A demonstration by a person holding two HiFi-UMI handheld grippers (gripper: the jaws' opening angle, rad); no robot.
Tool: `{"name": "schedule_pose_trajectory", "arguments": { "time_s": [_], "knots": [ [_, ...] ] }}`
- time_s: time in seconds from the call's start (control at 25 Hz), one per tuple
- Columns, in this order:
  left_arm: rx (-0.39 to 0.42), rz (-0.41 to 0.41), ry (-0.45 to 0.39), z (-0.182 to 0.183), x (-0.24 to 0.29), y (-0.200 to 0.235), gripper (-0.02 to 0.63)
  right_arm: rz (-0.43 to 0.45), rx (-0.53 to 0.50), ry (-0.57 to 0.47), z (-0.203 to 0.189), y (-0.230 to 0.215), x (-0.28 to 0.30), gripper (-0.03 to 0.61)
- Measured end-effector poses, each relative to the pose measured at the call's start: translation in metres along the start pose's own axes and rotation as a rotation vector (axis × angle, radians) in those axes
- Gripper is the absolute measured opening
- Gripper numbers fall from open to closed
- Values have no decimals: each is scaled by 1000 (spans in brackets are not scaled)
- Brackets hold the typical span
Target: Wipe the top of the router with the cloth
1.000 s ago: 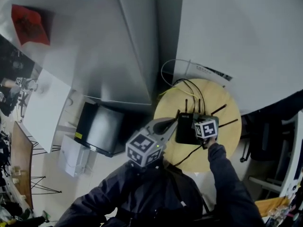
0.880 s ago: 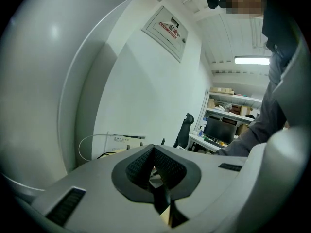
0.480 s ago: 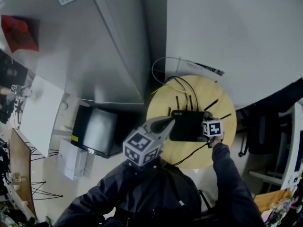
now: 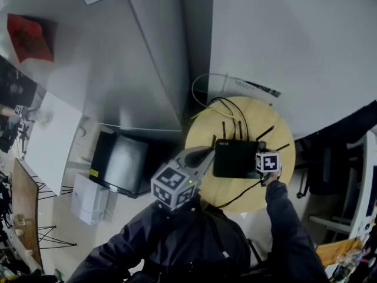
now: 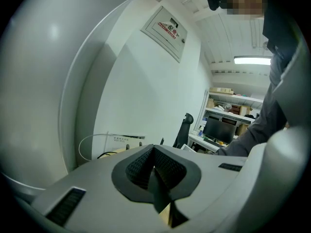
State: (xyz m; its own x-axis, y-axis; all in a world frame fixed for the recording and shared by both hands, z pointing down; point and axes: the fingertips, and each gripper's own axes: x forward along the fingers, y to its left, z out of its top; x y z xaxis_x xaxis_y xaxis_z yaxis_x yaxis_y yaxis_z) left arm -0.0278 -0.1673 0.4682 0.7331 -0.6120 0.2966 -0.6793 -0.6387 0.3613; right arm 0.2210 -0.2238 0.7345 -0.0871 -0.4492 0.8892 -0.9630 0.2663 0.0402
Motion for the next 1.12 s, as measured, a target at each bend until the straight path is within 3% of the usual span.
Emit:
{"name": "schedule_pose_trajectory", "arguments": {
  "time_s": [0.12, 0.36, 0.64, 0.92, 1.12],
  "knots": [
    [-13, -2, 4, 0, -3, 0, 0, 84, 14, -49, 11, 28, -7, 72],
    [-19, -10, 5, 0, -3, -2, 0, 241, -64, -118, 40, 123, -20, 72],
    [-9, -1, -1, 2, -7, 1, 0, 371, -167, -63, 25, 218, -15, 72],
    [2, 5, -6, 1, -8, 1, 0, 342, -207, -24, 13, 199, -11, 72],
    [-1, -12, -2, 1, -1, -6, 0, 303, -133, -49, 4, 146, -17, 72]
  ]
}}
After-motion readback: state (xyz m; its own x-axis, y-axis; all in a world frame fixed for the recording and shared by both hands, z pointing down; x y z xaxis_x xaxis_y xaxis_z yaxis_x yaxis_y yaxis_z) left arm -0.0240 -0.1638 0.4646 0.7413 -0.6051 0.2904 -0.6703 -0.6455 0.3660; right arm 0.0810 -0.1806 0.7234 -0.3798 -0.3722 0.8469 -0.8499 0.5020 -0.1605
